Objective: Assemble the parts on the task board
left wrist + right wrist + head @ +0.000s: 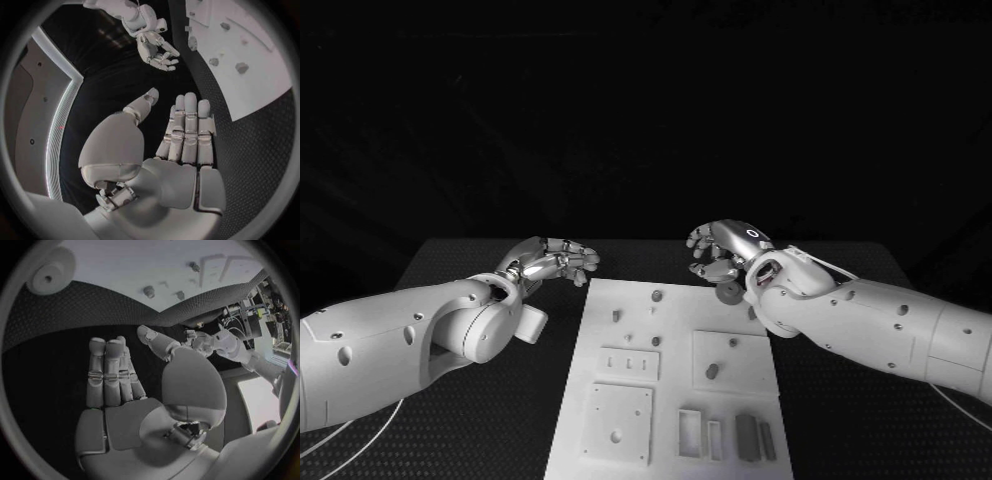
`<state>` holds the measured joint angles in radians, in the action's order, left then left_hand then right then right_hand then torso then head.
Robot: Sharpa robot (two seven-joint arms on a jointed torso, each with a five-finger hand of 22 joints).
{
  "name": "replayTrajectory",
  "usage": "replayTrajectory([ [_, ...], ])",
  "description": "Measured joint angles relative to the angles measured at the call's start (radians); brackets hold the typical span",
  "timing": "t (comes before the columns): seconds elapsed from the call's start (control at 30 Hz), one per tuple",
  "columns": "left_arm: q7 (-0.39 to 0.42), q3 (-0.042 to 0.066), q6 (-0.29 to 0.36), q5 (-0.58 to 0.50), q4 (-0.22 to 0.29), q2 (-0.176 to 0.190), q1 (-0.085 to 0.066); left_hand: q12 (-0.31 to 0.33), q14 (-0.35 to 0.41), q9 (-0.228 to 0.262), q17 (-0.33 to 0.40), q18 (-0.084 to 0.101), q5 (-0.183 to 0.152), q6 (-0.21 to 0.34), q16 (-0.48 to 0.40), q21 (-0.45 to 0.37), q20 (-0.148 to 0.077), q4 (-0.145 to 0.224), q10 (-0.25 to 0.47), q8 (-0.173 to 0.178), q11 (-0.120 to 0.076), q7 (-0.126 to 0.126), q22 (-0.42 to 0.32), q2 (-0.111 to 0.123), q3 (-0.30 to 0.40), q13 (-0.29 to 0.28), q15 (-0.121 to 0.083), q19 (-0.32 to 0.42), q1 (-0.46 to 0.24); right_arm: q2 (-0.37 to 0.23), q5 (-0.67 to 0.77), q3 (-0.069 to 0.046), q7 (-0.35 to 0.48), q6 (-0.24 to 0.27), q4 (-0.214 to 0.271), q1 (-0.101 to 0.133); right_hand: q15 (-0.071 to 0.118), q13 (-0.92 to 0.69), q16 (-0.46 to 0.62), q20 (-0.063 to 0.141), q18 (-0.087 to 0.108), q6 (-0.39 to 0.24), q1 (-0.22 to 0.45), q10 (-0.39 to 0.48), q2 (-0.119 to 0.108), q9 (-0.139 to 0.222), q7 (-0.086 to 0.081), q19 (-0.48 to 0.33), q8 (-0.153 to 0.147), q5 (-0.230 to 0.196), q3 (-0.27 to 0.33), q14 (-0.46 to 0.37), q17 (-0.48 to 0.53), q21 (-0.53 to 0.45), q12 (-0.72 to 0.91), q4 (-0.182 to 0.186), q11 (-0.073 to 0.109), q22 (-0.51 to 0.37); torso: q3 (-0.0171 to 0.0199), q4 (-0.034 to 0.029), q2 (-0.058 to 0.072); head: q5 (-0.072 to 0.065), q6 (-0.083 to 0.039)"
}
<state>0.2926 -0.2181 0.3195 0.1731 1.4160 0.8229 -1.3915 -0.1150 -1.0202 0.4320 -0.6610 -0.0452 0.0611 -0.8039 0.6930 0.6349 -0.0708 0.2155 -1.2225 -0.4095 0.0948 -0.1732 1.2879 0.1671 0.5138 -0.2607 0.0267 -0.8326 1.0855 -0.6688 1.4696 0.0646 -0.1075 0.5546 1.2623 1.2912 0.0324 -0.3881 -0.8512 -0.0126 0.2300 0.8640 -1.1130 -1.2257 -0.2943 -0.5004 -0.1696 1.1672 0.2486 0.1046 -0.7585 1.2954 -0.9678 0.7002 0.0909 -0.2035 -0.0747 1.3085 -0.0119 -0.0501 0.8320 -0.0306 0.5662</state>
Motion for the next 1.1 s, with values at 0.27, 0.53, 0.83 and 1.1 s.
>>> replayTrajectory([
  [0.27,0.001,0.0,0.0,0.0,-0.016,-0.008,0.0,0.0,0.0,0.003,0.001,0.001,0.0,0.0,0.0,0.004,0.0,0.0,0.0,0.004,0.0,0.0,0.0,0.0,0.0,-0.001,0.0,0.0,0.0,-0.077,-0.076,-0.002,0.051,-0.091,-0.024,0.015,0.042,-0.222,-0.059,-0.003,0.004,-0.002,0.039,-0.023,0.018,0.008,0.024,-0.044,0.006,0.079,0.147,-0.048,-0.011,0.048,0.205,-0.022,0.032,0.0,-0.0006,0.016,-0.012,-0.003,-0.004],
  [0.53,0.001,-0.002,-0.001,-0.001,-0.02,-0.009,0.001,0.004,0.0,0.004,0.002,0.001,0.0,0.0,0.0,0.004,0.0,0.0,0.0,0.004,0.0,0.0,-0.001,0.0,0.0,-0.001,0.0,0.0,0.0,-0.068,-0.104,-0.001,0.071,-0.188,-0.091,0.006,0.032,-0.619,-0.215,0.001,0.005,-0.024,0.047,0.151,0.026,0.027,0.016,-0.071,-0.002,0.097,0.214,-0.095,-0.046,0.161,0.655,-0.026,0.042,0.001,0.0041,0.0272,-0.019,-0.004,0.0],
  [0.83,0.002,-0.004,-0.002,-0.001,-0.023,-0.011,0.004,0.004,0.0,0.005,0.002,0.002,0.0,0.0,0.0,0.004,0.0,0.0,0.0,0.004,0.0,0.0,-0.001,0.0,0.0,-0.001,0.0,0.0,0.0,-0.033,-0.113,0.0,0.079,-0.226,-0.171,-0.044,0.023,-0.773,-0.342,0.019,0.0,-0.03,0.051,0.165,0.03,0.04,0.01,-0.074,-0.007,0.097,0.227,-0.116,-0.122,0.262,0.915,-0.025,0.039,0.0,0.0066,0.0279,-0.02,-0.008,0.007],
  [1.1,0.002,-0.004,-0.003,-0.001,-0.025,-0.01,0.005,0.007,0.0,0.005,0.002,-0.005,0.0,0.0,0.0,0.004,0.0,0.0,0.0,0.004,0.0,0.0,-0.001,0.0,0.0,-0.001,0.0,0.0,0.0,-0.024,-0.112,-0.001,0.088,-0.24,-0.182,-0.056,0.023,-0.79,-0.372,0.026,-0.013,-0.032,0.055,0.165,0.034,0.04,0.011,-0.077,-0.007,0.097,0.227,-0.116,-0.139,0.296,0.964,-0.025,0.039,0.0,0.0105,0.0269,-0.02,-0.008,0.013],
])
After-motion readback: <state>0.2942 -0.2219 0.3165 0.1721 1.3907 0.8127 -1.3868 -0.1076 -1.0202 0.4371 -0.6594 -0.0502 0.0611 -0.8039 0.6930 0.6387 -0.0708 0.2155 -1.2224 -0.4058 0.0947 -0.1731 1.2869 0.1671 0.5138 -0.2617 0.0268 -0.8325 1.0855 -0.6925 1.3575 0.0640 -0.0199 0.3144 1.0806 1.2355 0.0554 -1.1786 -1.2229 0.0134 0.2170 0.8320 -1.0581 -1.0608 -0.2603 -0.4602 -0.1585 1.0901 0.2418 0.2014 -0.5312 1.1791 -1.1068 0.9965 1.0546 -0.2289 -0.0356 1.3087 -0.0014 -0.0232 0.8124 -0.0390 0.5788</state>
